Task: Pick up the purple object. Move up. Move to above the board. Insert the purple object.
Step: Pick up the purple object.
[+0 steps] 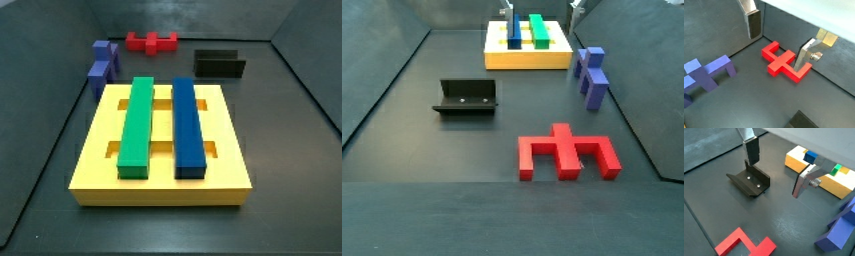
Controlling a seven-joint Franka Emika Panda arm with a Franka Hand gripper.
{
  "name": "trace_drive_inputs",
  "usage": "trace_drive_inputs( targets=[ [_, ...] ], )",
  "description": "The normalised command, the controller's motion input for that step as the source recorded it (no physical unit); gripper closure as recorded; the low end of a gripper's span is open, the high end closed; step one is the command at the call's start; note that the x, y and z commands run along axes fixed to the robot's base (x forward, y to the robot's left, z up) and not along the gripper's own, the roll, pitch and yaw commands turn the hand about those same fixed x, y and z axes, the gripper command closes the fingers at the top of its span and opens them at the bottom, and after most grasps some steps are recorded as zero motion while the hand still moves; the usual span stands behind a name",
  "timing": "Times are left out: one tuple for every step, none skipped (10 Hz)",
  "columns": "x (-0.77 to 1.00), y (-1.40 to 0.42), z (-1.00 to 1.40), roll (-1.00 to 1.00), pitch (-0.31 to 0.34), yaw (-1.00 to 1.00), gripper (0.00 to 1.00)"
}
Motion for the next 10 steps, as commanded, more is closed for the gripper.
trace_drive_inputs(
  targets=[
    [0.0,-0.05,0.0,0.01,0.0,0.0,0.0],
    [0.0,0.0,0.0,-0.03,0.0,0.0,0.0],
    [0.0,-0.01,0.0,-0.07,-0.026,-0.04,0.0],
    [-0.34,-0.31,-0.17,-0.33,-0.204,-0.44,0.0],
    [-0.29,-0.42,-0.3,-0.29,-0.166,-0.46,0.0],
    [-0.23,-0.45,-0.29,-0.25,-0.149,-0.49,0.0],
    [-0.16,-0.36,-0.3,-0.19,-0.177,-0.65,0.0],
    [-0.11,-0.19,-0.29,-0.18,-0.229,-0.81,0.0],
    [-0.05,-0.09,-0.24,-0.17,-0.229,-0.92,0.0],
    [0.0,-0.08,-0.18,-0.13,-0.179,-0.96,0.0]
  ],
)
